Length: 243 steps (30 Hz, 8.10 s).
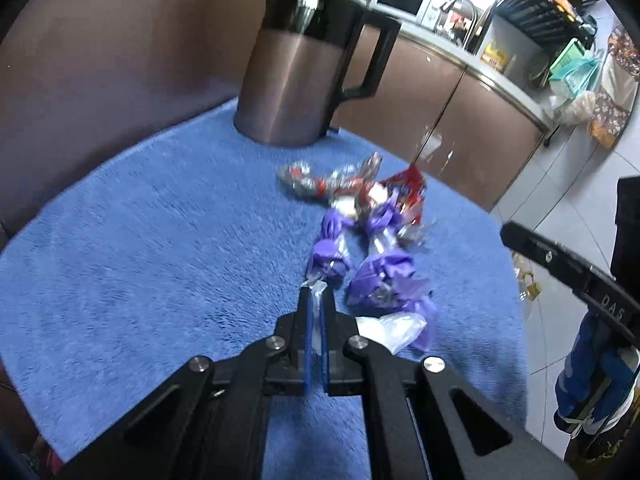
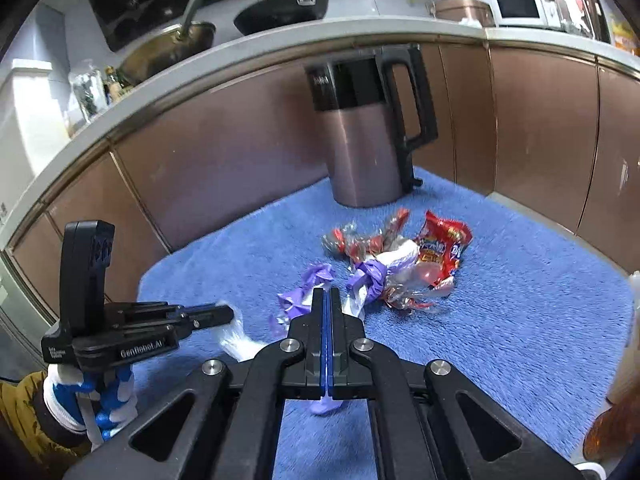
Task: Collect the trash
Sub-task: 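Grasp the clear plastic piece with the left tool while the right tool grasps the purple bag, then carry both items to the bin and open both tools over it, then move both open tools back over the purple wrapped candies, then grasp a purple wrapped candy with the left tool while the right tool grasps another, then carry both purple candies over the bin and open both tools, then move both open tools back over the remaining wrappers on the towel, then grasp the clear plastic wrapper with the left tool while the right tool grasps the red snack bag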
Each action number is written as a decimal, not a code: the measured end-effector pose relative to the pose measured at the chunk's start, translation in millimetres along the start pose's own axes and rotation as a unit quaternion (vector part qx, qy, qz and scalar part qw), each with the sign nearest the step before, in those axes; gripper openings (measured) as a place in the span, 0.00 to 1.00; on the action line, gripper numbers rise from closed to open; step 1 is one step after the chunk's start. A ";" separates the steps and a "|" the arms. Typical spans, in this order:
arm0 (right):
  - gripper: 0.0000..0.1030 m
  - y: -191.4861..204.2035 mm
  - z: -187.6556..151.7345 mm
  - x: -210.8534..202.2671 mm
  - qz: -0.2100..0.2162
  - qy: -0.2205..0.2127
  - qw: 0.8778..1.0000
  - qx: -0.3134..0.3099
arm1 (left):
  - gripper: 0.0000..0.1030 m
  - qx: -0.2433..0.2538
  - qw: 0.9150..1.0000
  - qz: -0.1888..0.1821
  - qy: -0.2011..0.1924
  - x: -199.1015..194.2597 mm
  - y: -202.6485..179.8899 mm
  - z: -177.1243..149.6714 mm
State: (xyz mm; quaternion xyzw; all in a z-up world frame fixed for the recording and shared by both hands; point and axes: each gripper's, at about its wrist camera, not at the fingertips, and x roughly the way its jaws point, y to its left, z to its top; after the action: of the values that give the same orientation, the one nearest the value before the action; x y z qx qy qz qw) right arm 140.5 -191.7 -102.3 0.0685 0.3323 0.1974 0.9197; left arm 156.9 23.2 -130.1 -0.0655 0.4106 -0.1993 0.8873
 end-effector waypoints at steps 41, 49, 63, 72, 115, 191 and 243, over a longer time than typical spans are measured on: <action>0.11 -76.7 -101.4 -189.8 -0.161 -0.043 0.981 0.096 | 0.03 0.140 0.986 -0.078 -0.050 -70.6 -171.8 -5.5; 0.12 -181.9 -221.7 -266.0 -0.308 -0.002 0.914 0.265 | 0.03 0.233 0.959 -0.156 0.031 11.8 -328.0 -36.4; 0.41 -243.8 -284.1 -253.9 -0.361 0.042 0.866 0.343 | 0.12 0.255 0.936 -0.199 0.139 120.1 -435.3 -90.1; 0.42 -230.9 -264.2 -269.2 -0.372 0.013 0.868 0.329 | 0.52 0.214 0.942 -0.240 0.100 83.6 -402.9 -65.2; 0.31 -26.3 -11.1 114.4 -0.004 0.119 0.987 0.106 | 0.27 0.066 0.996 -0.006 0.055 115.2 6.2 33.0; 1.00 -160.1 -168.5 -274.4 -0.310 -0.134 0.903 0.265 | 0.51 0.223 0.962 -0.153 -0.032 -8.1 -293.4 -27.1; 0.09 -123.6 36.1 36.7 -0.048 -0.055 0.987 0.143 | 0.05 -0.168 0.986 0.012 -0.008 95.6 43.0 116.7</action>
State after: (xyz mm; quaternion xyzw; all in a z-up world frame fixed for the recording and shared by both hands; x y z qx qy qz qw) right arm 228.5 -289.3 -127.7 0.1942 0.3094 0.0989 0.9256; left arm 313.6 17.9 -133.0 -0.2101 0.4317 -0.1161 0.8695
